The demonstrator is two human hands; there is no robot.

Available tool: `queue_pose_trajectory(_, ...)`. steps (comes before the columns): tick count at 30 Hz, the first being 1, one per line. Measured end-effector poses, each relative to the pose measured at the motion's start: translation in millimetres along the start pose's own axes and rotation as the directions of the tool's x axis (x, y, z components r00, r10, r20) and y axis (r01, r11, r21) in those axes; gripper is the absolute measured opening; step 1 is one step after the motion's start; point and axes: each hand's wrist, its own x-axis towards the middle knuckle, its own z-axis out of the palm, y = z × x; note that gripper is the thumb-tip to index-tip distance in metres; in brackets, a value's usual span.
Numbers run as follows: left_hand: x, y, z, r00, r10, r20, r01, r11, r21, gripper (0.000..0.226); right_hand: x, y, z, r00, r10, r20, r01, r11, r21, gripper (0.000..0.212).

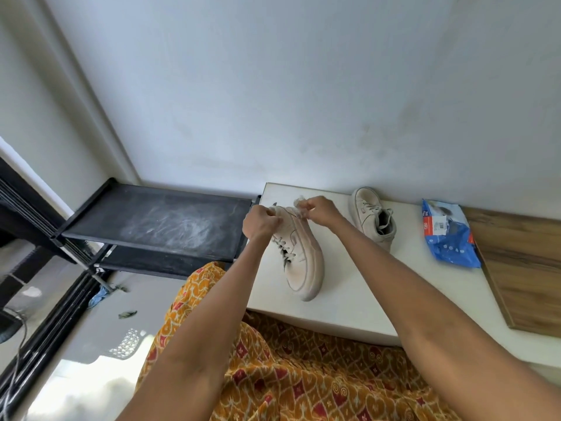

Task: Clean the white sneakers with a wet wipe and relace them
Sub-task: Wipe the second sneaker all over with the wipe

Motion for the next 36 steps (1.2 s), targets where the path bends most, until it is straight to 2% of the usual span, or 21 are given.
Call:
queue_pose_trajectory(1, 0, 4, 1, 1.000, -0.004, -0.002, 0.004, 1.000, -0.012, 0.010, 1, 2, 5, 1.000, 0.002, 0.029, -0.001, 0.999, -0.046, 0.032)
queue_pose_trajectory(3, 0, 12, 4, 1.000, -0.001, -0.003, 0.001, 1.000, -0.022, 0.004, -1, 6, 12, 1.000, -0.005, -0.005, 0.004, 0.997, -0.082, 0.031)
queue_pose_trajectory(6, -2, 20, 11, 1.000, 0.011, -0.008, -0.011, 1.000, 0.002, 0.009, -9, 17, 15, 0.996, 0.029, -0.088, -0.034, 0.998, -0.060, 0.025)
queue_pose_trajectory(11, -4, 28, 16, 0.998, 0.038, -0.051, -0.036, 0.999, 0.036, 0.019, -6, 31, 14, 0.991, 0.062, -0.114, -0.074, 0.992, -0.099, 0.019)
queue_pose_trajectory(14, -4, 22, 9, 0.999, 0.032, -0.036, -0.030, 0.998, 0.061, 0.011, -3, 26, 13, 0.997, -0.008, -0.073, 0.008, 1.000, -0.001, 0.014)
queue_pose_trajectory(15, -3, 19, 7, 0.999, 0.019, -0.034, -0.017, 0.998, 0.053, 0.021, -3, 22, 12, 0.998, -0.013, -0.068, 0.016, 0.998, 0.056, 0.013)
queue_pose_trajectory(17, 0, 11, 3, 0.999, 0.011, -0.031, -0.009, 0.998, 0.057, 0.031, -1, 14, 12, 0.990, -0.012, -0.141, 0.037, 0.984, 0.176, 0.019)
queue_pose_trajectory(20, 1, 10, -1, 1.000, 0.006, 0.010, -0.007, 0.999, 0.039, 0.013, 6, -7, 10, 0.954, 0.000, -0.299, 0.096, 0.947, 0.305, 0.020)
queue_pose_trajectory(22, 3, 11, -3, 0.999, -0.009, 0.036, 0.008, 0.999, 0.031, 0.012, 12, -23, 12, 0.953, -0.092, -0.289, 0.166, 0.956, 0.243, 0.017)
queue_pose_trajectory(24, 6, 9, -4, 0.999, -0.028, 0.038, 0.027, 0.999, 0.020, 0.023, 19, -34, 18, 0.968, -0.169, -0.183, 0.186, 0.980, 0.076, 0.018)
queue_pose_trajectory(26, 7, 5, -5, 0.998, -0.050, 0.026, 0.050, 0.999, 0.020, 0.027, 24, -37, 30, 0.982, -0.175, -0.067, 0.172, 0.984, -0.046, 0.025)
queue_pose_trajectory(28, 8, -1, -6, 0.998, -0.065, 0.012, 0.065, 0.998, 0.005, 0.026, 23, -36, 39, 0.978, -0.210, -0.020, 0.207, 0.974, -0.096, 0.028)
queue_pose_trajectory(32, 7, -9, -9, 0.998, -0.060, 0.022, 0.061, 0.997, -0.047, 0.003, 11, -26, 40, 0.923, -0.383, -0.021, 0.367, 0.897, -0.246, 0.024)
queue_pose_trajectory(36, 6, -12, -9, 0.999, -0.047, 0.014, 0.048, 0.996, -0.071, 0.008, -17, -3, 35, 0.839, -0.543, -0.038, 0.494, 0.789, -0.366, 0.021)
